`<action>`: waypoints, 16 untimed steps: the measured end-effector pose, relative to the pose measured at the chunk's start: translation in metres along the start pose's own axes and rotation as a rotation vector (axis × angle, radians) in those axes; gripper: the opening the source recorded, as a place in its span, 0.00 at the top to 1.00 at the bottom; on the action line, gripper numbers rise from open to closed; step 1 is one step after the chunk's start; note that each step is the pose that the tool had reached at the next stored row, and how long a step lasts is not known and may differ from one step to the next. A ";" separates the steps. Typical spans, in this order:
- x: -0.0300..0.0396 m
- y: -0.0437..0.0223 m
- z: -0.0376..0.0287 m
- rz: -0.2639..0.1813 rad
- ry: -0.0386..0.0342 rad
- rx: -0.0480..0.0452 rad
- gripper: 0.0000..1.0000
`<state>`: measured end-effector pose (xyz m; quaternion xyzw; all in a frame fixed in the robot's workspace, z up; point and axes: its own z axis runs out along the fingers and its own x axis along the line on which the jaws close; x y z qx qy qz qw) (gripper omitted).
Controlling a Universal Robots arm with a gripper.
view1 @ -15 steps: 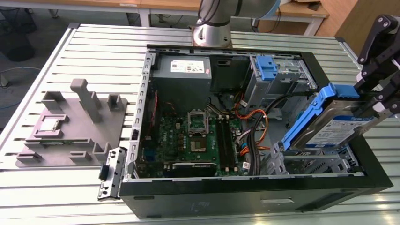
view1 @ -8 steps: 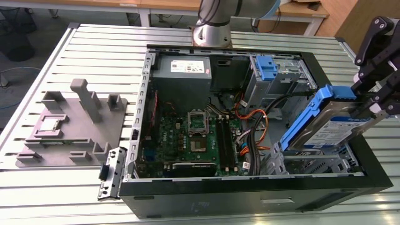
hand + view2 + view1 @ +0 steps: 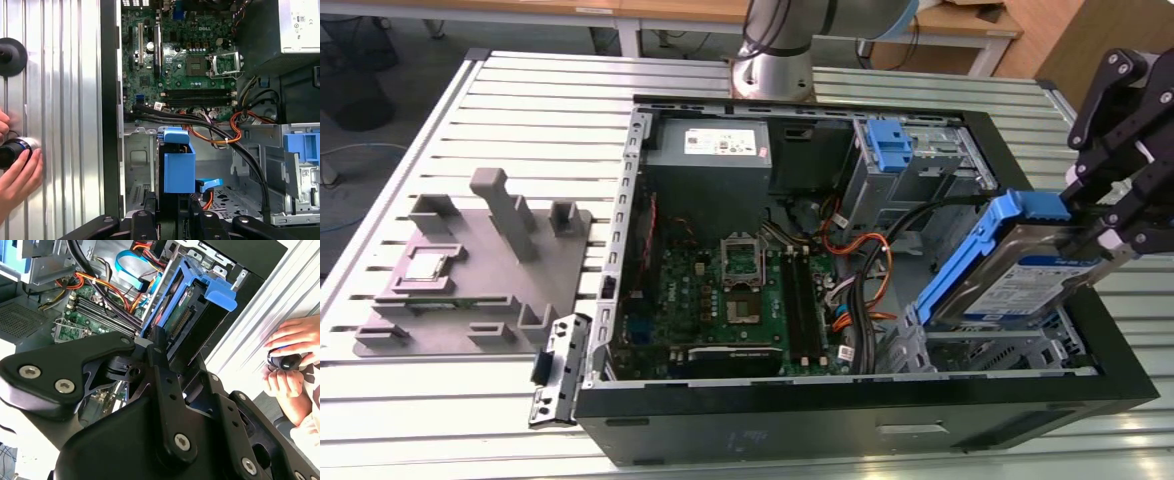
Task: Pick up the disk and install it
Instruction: 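Insert the disk into the insertion slot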
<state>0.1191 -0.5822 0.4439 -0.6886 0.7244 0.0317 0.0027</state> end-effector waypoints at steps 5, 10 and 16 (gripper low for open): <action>0.0003 -0.0002 0.0071 0.000 0.0000 0.0000 0.65; 0.0008 -0.0003 0.0158 0.000 0.0003 0.0000 0.65; 0.0013 -0.0006 0.0267 0.000 0.0005 0.0000 0.65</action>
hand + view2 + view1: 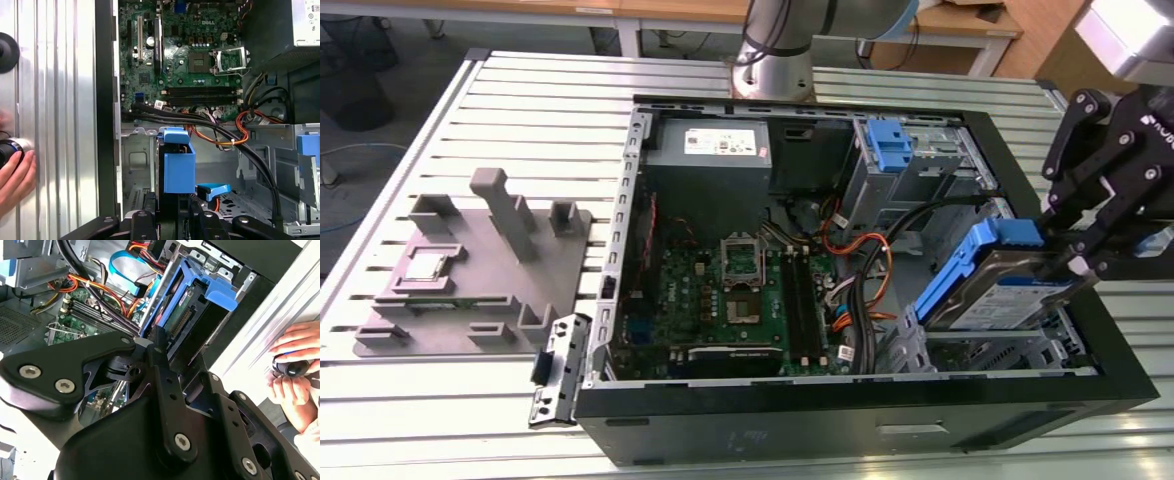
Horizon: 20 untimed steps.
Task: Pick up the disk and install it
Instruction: 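Insert the disk into the insertion slot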
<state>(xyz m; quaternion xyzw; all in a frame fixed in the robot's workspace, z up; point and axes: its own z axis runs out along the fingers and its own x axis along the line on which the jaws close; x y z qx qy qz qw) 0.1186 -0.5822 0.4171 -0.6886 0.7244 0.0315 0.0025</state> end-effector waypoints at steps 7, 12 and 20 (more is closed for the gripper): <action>0.0004 -0.0003 0.0092 0.000 0.0007 0.0000 0.65; 0.0004 -0.0003 0.0092 0.000 0.0010 0.0001 0.64; 0.0006 -0.0005 0.0133 0.000 0.0009 0.0013 0.52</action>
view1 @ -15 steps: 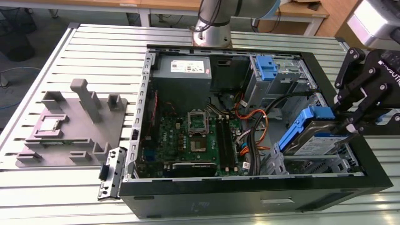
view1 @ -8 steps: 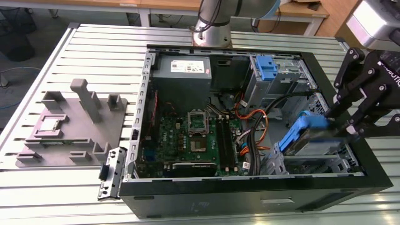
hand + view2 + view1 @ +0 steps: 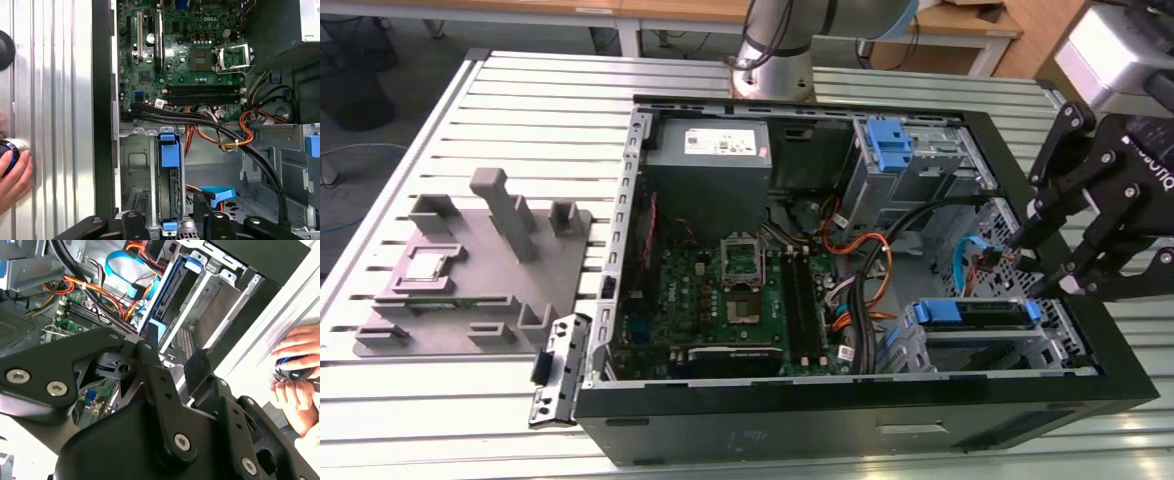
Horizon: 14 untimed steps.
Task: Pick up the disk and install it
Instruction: 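Insert the disk into the insertion slot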
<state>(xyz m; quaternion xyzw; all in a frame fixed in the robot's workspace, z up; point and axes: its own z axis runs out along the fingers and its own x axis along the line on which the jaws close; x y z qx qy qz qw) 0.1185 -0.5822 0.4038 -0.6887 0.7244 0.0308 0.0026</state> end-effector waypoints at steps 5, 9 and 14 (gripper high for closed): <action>0.0004 0.0000 0.0091 0.000 0.0000 0.0012 0.52; 0.0006 0.0002 0.0164 0.000 0.0001 0.0022 0.52; -0.0013 0.0000 0.0239 -0.009 -0.0052 0.0034 0.52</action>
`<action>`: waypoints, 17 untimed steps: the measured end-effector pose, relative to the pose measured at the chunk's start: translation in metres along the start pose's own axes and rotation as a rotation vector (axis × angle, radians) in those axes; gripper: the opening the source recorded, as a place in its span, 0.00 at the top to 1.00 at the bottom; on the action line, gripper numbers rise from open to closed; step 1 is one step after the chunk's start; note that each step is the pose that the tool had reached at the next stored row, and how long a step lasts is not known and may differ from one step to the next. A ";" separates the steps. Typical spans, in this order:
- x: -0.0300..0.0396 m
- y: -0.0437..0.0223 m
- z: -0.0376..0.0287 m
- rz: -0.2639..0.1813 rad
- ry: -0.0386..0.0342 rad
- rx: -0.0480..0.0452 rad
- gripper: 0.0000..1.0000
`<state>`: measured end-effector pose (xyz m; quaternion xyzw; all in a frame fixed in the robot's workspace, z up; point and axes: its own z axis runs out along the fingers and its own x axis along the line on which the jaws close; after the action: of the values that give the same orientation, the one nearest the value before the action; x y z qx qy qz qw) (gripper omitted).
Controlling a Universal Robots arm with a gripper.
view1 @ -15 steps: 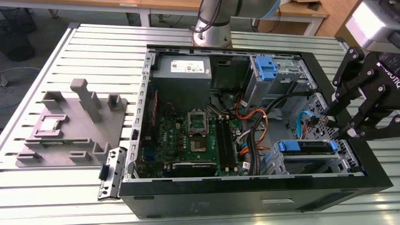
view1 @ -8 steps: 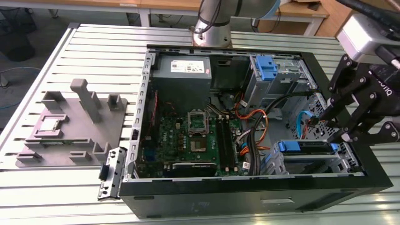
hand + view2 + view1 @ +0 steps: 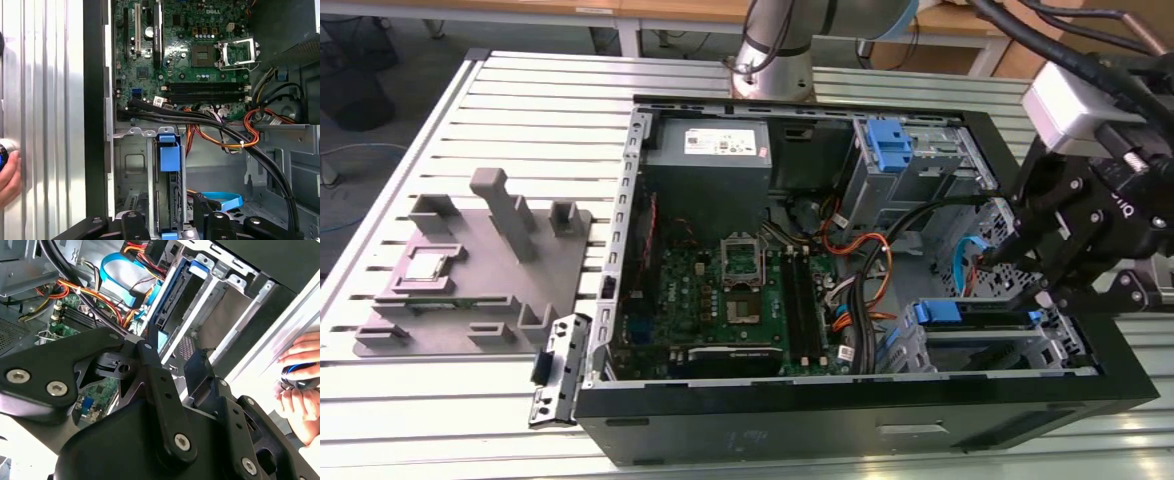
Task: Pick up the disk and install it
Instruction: 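Insert the disk into the insertion slot, then insert the first disk wire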
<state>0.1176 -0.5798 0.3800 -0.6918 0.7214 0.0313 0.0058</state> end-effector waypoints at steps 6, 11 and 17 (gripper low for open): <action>-0.0025 -0.0002 0.0093 -0.046 0.0016 -0.0003 0.52; -0.0067 -0.0002 0.0112 -0.055 0.0026 -0.0008 0.52; -0.0073 -0.0002 0.0108 -0.055 0.0028 -0.0008 0.52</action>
<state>0.1177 -0.5719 0.3696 -0.7114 0.7021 0.0304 0.0054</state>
